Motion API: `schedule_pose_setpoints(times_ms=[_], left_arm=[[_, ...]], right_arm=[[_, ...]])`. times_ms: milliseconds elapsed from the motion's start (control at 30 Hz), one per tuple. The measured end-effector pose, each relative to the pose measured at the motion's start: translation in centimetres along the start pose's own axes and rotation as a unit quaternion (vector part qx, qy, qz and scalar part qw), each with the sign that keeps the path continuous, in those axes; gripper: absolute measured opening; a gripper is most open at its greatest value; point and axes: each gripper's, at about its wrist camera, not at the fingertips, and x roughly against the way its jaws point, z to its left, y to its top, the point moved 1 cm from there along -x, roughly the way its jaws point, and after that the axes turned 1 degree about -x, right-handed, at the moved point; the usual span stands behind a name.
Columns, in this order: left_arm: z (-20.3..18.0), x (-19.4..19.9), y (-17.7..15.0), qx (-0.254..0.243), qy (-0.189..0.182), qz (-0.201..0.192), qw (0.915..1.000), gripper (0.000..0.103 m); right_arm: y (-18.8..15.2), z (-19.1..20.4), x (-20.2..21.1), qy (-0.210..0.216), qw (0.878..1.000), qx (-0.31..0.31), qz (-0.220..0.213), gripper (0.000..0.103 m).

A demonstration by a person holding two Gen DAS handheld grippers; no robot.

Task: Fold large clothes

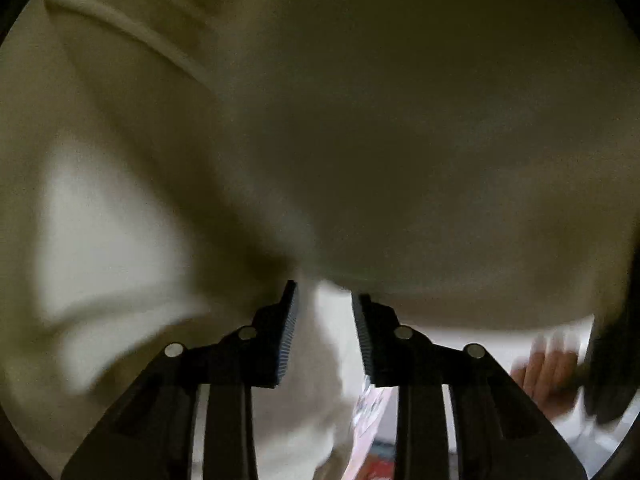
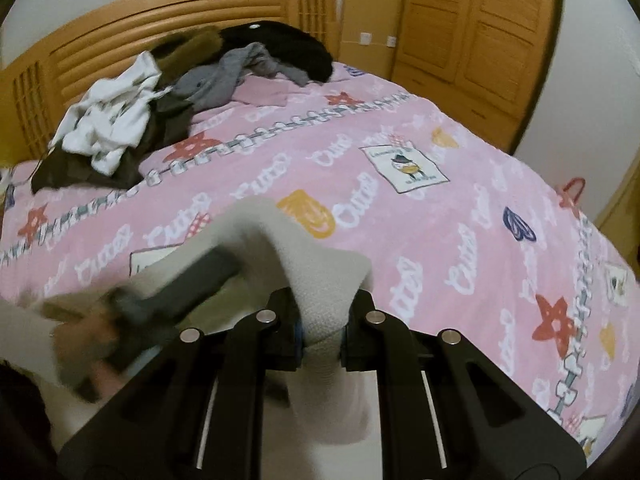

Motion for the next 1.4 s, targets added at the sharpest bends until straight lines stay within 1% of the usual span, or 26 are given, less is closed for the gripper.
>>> schedule_pose_setpoints(times_ms=[33,100,133,300,433,533,600,633,700,733,767,800,833,867,900,967,1000,1033,1067,1100,1133,1167,1267,1300,1333,1400], left_arm=[[0.3,-0.9,0.8,0.011,0.003,-0.007,0.9999,0.019],[1.7,-1.2,1.4,0.042,-0.011,0.002,0.9991,0.015],[1.8,-1.0,1.0,0.042,-0.013,0.009,0.999,0.014],[1.6,2.1,-3.0,0.018,0.019,0.053,0.9983,0.014],[2.2,6.2,-4.3,0.015,0.079,0.053,0.9954,0.014],[2.2,10.0,-3.3,0.007,0.124,0.035,0.9916,0.014],[0.7,12.2,-1.2,-0.025,0.157,0.014,0.9872,0.014],[-0.5,12.6,-1.1,-0.038,0.164,0.01,0.9856,0.014],[-2.7,13.6,2.6,-0.073,0.183,0.0,0.9805,0.014],[-3.6,12.9,2.7,-0.082,0.182,-0.001,0.9798,0.014],[-4.4,12.6,3.5,-0.088,0.183,-0.003,0.9791,0.014],[-5.3,12.7,4.3,-0.091,0.181,-0.004,0.9792,0.014],[-5.4,12.6,5.9,-0.092,0.177,-0.003,0.9799,0.014],[-6.2,14.0,4.8,-0.097,0.174,-0.003,0.98,0.015],[-7.6,11.1,4.2,-0.108,0.176,-0.006,0.9784,0.016],[-8.2,11.0,4.7,-0.119,0.182,0.004,0.9761,0.016],[-8.9,8.7,5.4,-0.12,0.189,0.013,0.9745,0.016],[-8.8,8.2,5.5,-0.117,0.194,0.023,0.9738,0.016],[-8.3,7.6,5.5,-0.11,0.185,0.037,0.9759,0.02],[-7.0,8.0,4.6,-0.099,0.181,0.055,0.9768,0.021],[-5.9,6.7,4.5,-0.09,0.184,0.07,0.9763,0.021],[-5.0,5.5,3.8,-0.089,0.198,0.084,0.9725,0.021],[-2.7,5.4,0.8,-0.089,0.237,0.094,0.9627,0.021],[-2.2,5.7,0.1,-0.083,0.237,0.092,0.9636,0.021],[-1.5,6.2,-0.5,-0.075,0.233,0.089,0.9656,0.019],[-0.6,7.4,-1.4,-0.063,0.224,0.087,0.9687,0.015]], right_arm=[[-0.7,0.9,0.1,0.004,1.0,0.011,0.002,0.012],[-2.0,2.1,0.1,0.004,1.0,0.027,0.01,0.012],[-2.5,2.5,0.0,0.005,1.0,0.027,0.013,0.011],[-5.4,4.9,0.0,0.031,0.999,0.015,0.026,0.012],[-7.4,8.4,-0.5,0.048,0.996,0.058,0.047,0.012],[-9.4,11.0,-1.6,0.054,0.993,0.087,0.066,0.012],[-10.8,12.9,-2.8,0.028,0.989,0.12,0.077,0.012],[-11.4,13.6,-3.4,0.012,0.989,0.126,0.078,0.012],[-12.2,14.3,-4.5,-0.007,0.989,0.121,0.083,0.019],[-12.6,14.5,-5.1,-0.016,0.988,0.124,0.091,0.022],[-13.1,14.8,-5.5,-0.023,0.986,0.128,0.102,0.036],[-13.7,15.0,-5.7,-0.026,0.984,0.13,0.115,0.059],[-14.3,15.1,-5.8,-0.025,0.983,0.13,0.123,0.065],[-14.9,15.2,-5.6,-0.03,0.981,0.132,0.136,0.066],[-15.5,15.2,-5.1,-0.031,0.98,0.129,0.145,0.066],[-15.7,15.3,-3.8,-0.029,0.98,0.12,0.157,0.067],[-15.6,15.3,-2.6,-0.024,0.981,0.113,0.154,0.067],[-15.2,14.9,-1.4,-0.016,0.984,0.098,0.148,0.067],[-14.8,14.2,-0.9,-0.014,0.987,0.078,0.143,0.067],[-14.3,13.1,-0.4,-0.013,0.989,0.05,0.138,0.067],[-13.9,12.0,-0.4,-0.011,0.991,0.024,0.134,0.067],[-13.7,11.4,-0.7,-0.008,0.991,0.011,0.132,0.067],[-13.2,10.1,-2.7,0.023,0.992,-0.025,0.125,0.066],[-13.5,9.6,-3.7,0.033,0.989,-0.046,0.134,0.066],[-14.6,9.1,-5.3,0.042,0.984,-0.066,0.163,0.066],[-17.1,9.3,-6.6,0.037,0.977,-0.073,0.195,0.063]])
